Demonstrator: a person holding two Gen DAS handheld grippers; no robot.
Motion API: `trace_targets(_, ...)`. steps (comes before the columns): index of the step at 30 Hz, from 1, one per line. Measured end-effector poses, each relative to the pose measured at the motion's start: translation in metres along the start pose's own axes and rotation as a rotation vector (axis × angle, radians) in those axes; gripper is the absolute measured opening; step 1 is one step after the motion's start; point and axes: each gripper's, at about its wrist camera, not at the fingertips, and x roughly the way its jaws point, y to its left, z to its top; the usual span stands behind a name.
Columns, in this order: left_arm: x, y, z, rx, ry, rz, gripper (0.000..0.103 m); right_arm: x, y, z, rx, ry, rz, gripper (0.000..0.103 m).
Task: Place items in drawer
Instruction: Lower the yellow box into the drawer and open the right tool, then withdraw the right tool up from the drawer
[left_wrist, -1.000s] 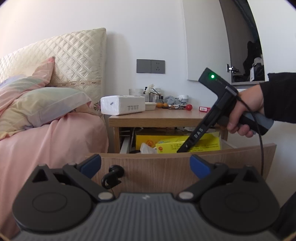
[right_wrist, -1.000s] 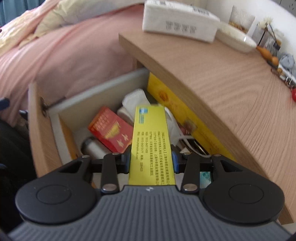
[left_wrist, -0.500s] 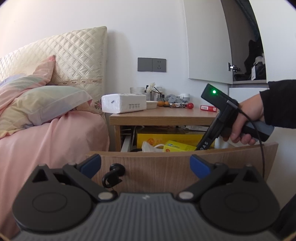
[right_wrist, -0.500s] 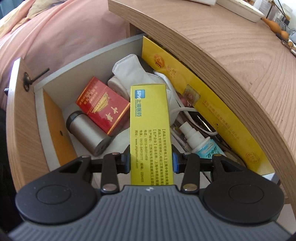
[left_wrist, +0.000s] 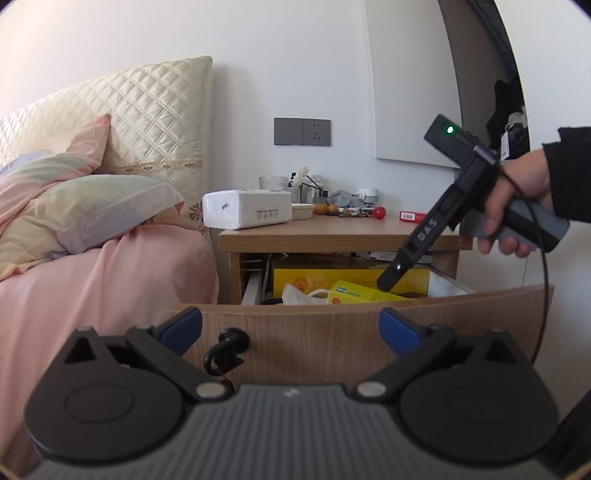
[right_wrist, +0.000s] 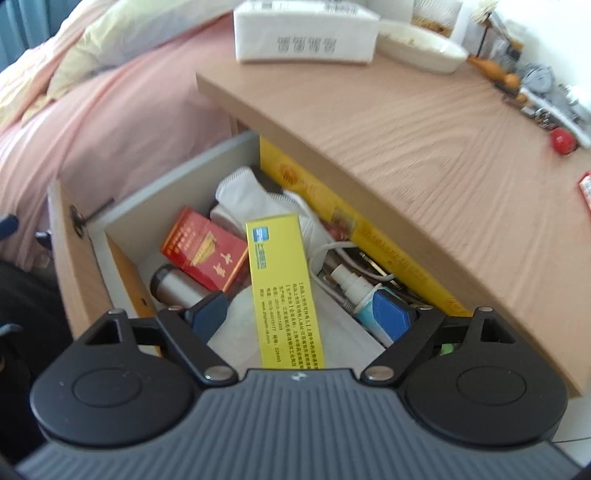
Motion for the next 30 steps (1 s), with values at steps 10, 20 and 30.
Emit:
trace_targets(10, -0.006, -0.003, 0.001, 0.003, -0.02, -0.002, 0.103, -0.067, 0.017, -0.012, 0.109, -0.245, -0.164, 0.088)
trace_targets(20, -0.01, -0.005, 0.002, 0.002, -0.034, -0.008, 0.103, -0.119, 0.052, -0.068, 0.205, -0.507, -0.225, 0.088)
trace_targets(30, -0.013, -0.008, 0.002, 0.014, -0.052, 0.001, 0.103, -0.121, 0.091, -0.152, 0.268, -0.723, -0.285, 0.088)
